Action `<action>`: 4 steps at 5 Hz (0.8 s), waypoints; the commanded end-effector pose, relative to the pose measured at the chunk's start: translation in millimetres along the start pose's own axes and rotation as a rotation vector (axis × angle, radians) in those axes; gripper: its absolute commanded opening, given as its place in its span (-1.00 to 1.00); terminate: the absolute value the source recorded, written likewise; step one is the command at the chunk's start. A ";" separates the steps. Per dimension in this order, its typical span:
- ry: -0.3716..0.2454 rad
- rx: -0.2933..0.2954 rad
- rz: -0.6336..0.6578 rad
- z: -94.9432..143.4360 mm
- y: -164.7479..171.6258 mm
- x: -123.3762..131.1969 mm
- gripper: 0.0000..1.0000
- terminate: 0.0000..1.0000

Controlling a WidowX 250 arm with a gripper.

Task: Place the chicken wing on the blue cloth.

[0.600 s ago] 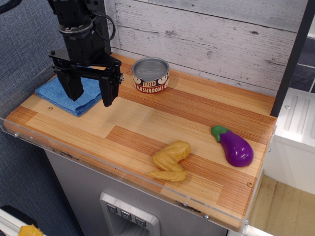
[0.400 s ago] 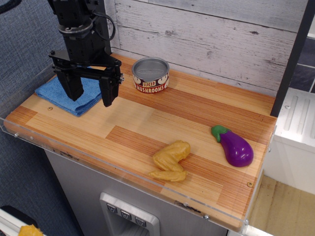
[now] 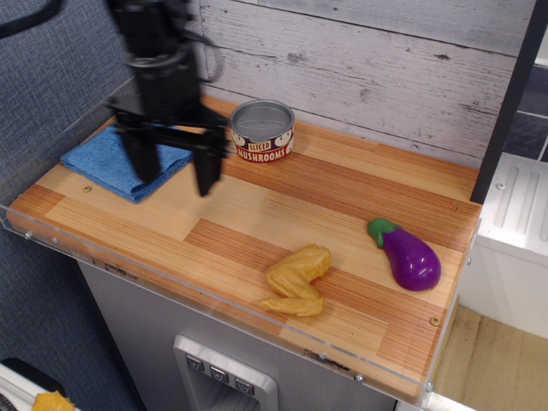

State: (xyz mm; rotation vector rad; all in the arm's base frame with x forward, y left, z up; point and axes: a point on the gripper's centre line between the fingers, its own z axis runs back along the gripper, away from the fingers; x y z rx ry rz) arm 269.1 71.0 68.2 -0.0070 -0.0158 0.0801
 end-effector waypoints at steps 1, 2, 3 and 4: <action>-0.048 0.058 -0.240 9.2 -48.3 6.7 1.00 -1.00; -0.069 0.071 -0.421 -4.1 -81.4 2.9 1.00 -1.00; -0.024 0.045 -0.523 -11.9 -99.7 -0.4 1.00 -1.00; -0.007 0.055 -0.580 -19.6 -114.5 -6.6 1.00 -1.00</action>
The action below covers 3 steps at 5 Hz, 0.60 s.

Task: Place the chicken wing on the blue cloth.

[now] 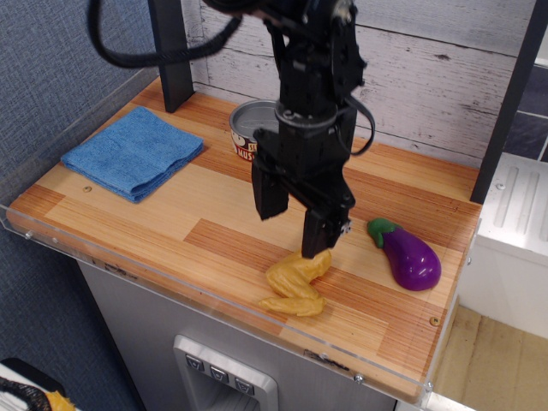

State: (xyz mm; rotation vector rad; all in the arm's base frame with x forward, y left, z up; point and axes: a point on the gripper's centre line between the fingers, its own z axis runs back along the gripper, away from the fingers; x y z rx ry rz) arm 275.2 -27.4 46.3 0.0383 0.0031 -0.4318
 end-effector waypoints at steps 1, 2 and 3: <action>0.007 0.040 -0.075 -6.6 -18.8 5.4 1.00 -1.00; 0.036 0.034 -0.118 -9.4 -21.0 7.0 1.00 -1.00; 0.080 0.063 -0.132 -20.7 -19.6 10.1 1.00 -1.00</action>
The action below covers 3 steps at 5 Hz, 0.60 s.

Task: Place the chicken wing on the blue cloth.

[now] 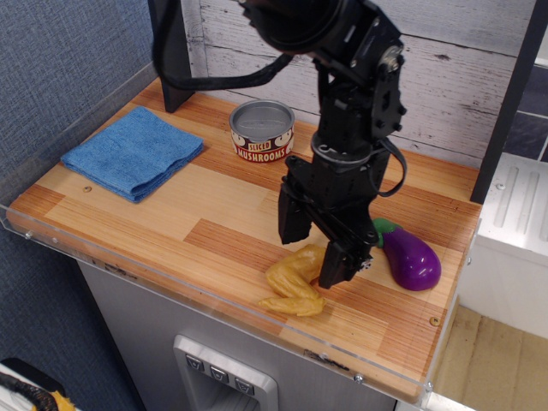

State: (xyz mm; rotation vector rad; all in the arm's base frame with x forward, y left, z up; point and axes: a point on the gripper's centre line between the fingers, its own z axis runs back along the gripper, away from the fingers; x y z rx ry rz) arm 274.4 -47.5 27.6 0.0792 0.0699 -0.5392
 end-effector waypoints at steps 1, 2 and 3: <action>0.001 0.001 -0.024 -10.6 0.9 4.9 1.00 -1.00; -0.013 -0.007 -0.041 -17.9 -1.4 8.4 1.00 -1.00; -0.001 -0.023 -0.062 -25.4 -1.9 10.8 1.00 -1.00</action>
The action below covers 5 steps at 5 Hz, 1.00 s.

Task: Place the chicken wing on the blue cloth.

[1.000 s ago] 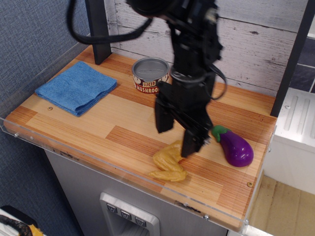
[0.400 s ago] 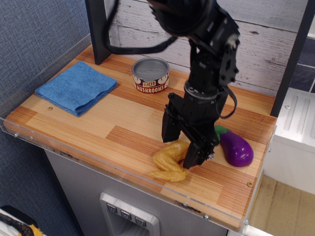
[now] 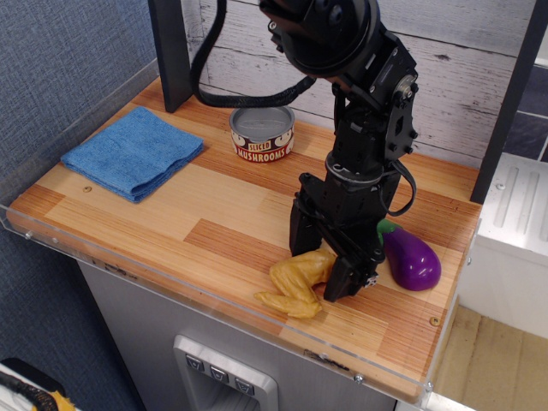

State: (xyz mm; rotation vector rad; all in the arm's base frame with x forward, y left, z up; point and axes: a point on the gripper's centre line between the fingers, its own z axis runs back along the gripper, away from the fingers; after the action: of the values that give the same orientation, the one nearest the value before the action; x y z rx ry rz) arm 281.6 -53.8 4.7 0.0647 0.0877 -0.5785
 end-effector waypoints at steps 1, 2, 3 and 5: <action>-0.006 -0.003 -0.010 -4.9 1.7 -0.8 -1.00 -1.00; -0.014 -0.002 -0.014 -1.0 1.5 -3.0 -1.00 -1.00; -0.016 -0.025 0.030 14.0 14.2 -14.3 -1.00 -1.00; -0.023 0.030 0.240 39.8 47.3 -36.4 -1.00 -1.00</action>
State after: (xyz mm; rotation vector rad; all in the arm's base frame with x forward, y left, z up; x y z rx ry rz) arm 280.2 4.2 33.7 0.0868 0.1132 -0.3362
